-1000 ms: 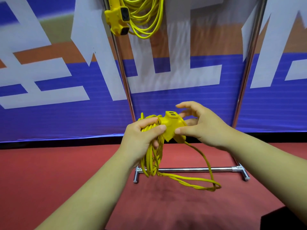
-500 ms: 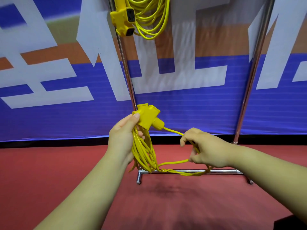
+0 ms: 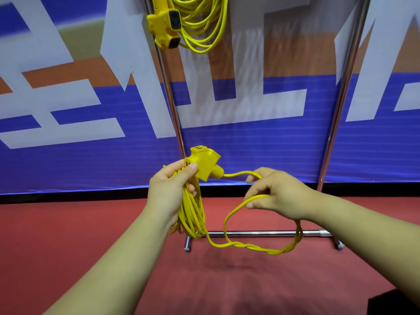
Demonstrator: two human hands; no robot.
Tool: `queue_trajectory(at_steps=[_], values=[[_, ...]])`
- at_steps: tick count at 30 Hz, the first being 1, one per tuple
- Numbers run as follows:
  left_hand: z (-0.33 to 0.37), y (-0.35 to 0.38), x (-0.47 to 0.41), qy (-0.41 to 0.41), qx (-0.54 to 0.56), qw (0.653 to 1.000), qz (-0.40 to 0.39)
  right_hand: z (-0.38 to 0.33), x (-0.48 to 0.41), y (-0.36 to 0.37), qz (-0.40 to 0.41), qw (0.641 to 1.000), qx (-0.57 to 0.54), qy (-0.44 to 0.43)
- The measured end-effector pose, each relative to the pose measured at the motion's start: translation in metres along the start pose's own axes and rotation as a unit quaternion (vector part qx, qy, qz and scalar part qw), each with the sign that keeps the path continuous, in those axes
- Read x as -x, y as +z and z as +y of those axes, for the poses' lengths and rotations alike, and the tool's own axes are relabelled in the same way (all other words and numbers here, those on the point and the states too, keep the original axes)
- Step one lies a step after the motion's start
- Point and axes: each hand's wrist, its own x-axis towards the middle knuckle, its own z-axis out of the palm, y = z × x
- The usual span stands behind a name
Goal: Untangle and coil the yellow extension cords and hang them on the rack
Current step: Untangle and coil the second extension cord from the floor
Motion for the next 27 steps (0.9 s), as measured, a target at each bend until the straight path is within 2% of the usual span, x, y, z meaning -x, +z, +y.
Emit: queue_trajectory(at_steps=[3, 8, 12, 17, 20, 27], values=[[-0.003, 0.003, 0.003, 0.009, -0.038, 0.999, -0.013, -0.005, -0.002, -0.002, 0.030, 0.999, -0.015, -0.008], [-0.004, 0.007, 0.004, 0.037, -0.089, 0.994, -0.045, -0.021, -0.004, -0.015, 0.107, 0.994, 0.036, 0.006], [-0.001, 0.009, 0.004, 0.046, -0.129, 0.990, -0.043, -0.031, 0.000, -0.028, 0.105, 0.991, 0.078, -0.017], [0.001, 0.017, 0.014, 0.034, -0.180, 0.977, -0.111, -0.043, 0.003, -0.030, 0.028, 0.998, -0.030, -0.037], [0.004, 0.023, 0.023, 0.016, -0.185, 0.972, -0.147, -0.045, 0.001, -0.030, 0.018, 0.997, -0.062, -0.033], [0.011, 0.035, 0.033, -0.059, -0.082, 0.973, -0.205, -0.044, -0.001, -0.036, 0.021, 0.981, -0.190, -0.032]])
